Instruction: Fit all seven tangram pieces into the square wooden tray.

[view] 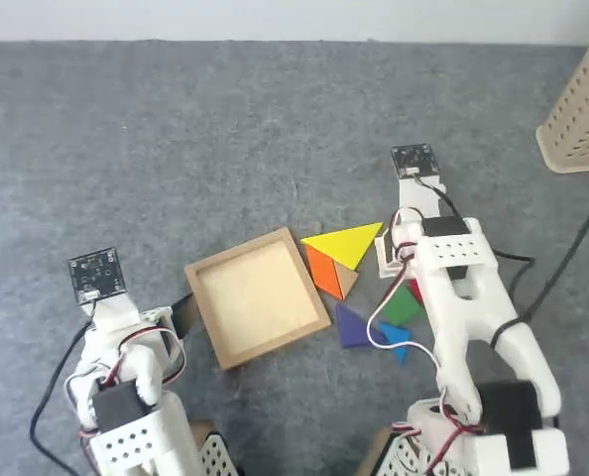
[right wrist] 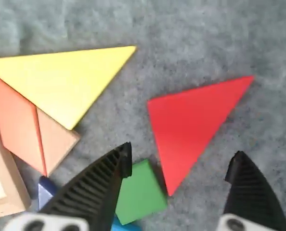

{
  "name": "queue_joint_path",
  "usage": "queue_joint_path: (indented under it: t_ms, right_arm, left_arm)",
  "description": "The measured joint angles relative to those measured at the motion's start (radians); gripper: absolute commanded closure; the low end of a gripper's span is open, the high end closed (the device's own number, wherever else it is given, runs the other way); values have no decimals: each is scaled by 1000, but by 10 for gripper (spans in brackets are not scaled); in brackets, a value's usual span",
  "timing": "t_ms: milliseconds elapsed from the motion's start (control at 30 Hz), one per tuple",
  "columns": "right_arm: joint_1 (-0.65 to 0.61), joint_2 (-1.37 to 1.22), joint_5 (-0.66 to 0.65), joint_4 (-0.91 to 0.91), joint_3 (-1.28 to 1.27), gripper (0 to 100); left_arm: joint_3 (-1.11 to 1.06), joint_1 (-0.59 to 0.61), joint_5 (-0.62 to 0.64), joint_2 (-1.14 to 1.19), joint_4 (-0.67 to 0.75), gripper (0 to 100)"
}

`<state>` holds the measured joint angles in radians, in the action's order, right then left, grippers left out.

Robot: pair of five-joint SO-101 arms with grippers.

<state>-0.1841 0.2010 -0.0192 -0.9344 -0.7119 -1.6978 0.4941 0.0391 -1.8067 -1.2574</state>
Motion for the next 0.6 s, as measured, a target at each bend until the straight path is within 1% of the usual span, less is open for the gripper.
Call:
queue_joint_path:
  t_ms: [100, 400, 600]
  right_arm:
    - [-3, -69, 15, 0, 43, 677]
    - [-3, -411, 199, -94, 381, 679]
    - [8, -476, 235, -135, 439, 680]
  left_arm:
    - [0, 0, 0, 0, 0, 646]
    - [0, 0, 0, 0, 0, 646]
    - [0, 0, 0, 0, 0, 646]
